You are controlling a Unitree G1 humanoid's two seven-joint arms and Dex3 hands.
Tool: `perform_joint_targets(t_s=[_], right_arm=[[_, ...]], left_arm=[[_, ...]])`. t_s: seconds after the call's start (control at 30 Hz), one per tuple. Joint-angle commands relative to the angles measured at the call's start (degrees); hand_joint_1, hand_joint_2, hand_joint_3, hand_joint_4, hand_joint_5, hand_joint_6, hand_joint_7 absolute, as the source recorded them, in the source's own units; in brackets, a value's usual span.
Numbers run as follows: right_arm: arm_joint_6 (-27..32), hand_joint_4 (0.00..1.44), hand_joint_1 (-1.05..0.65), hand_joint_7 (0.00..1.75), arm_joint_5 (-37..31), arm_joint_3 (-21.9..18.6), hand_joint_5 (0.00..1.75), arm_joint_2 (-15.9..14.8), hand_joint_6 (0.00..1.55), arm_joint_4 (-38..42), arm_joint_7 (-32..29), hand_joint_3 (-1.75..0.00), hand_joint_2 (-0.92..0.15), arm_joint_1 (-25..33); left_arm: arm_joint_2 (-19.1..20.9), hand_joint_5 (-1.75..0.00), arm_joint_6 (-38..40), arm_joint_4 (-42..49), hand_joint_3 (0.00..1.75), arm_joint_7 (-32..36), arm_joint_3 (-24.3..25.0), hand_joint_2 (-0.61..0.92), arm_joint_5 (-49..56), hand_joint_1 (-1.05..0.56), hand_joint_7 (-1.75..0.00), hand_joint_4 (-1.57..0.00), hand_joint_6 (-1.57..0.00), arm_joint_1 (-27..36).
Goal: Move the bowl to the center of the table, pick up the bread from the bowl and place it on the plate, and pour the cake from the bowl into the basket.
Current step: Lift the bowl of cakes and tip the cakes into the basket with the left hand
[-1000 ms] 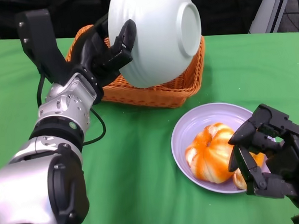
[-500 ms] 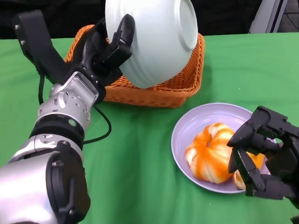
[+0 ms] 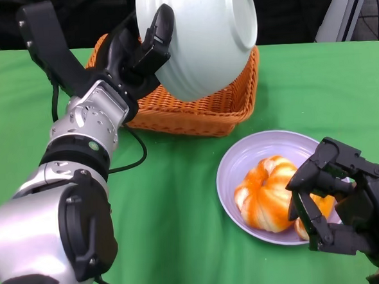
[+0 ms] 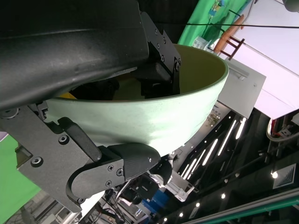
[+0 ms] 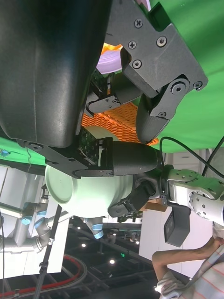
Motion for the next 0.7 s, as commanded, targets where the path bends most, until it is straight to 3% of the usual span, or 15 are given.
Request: perform_joint_targets(t_s=[0.03,0.23,0.7], right_arm=[[-1.1,0.73,-0.10,1.43,-0.1,0.0,1.65,-0.2,0.65,0.2,-0.1,-1.16,-0.45,-0.4],[-2.4,0.74,-0.11,1.43,-0.5,0.0,1.64,-0.3,0.65,1.0,-0.1,-1.16,-0.45,-0.6],[-4.8,0.74,-0.14,1.45,-1.9,0.0,1.63,-0.5,0.65,2.2,-0.2,-1.12,-0.45,-0.9]], left_arm=[[0.2,-1.75,0.6,-0.1,1.35,-0.4,1.2,0.44,-1.7,-0.20,-1.75,-0.90,-0.75,-2.4],[0.0,-1.75,5.9,0.2,1.39,1.2,5.0,0.38,-5.9,-0.20,-1.74,-0.91,-0.77,-3.6],[-0.4,-1.75,8.6,0.2,1.45,3.5,6.6,0.37,-8.0,-0.22,-1.75,-0.93,-0.78,-3.5]])
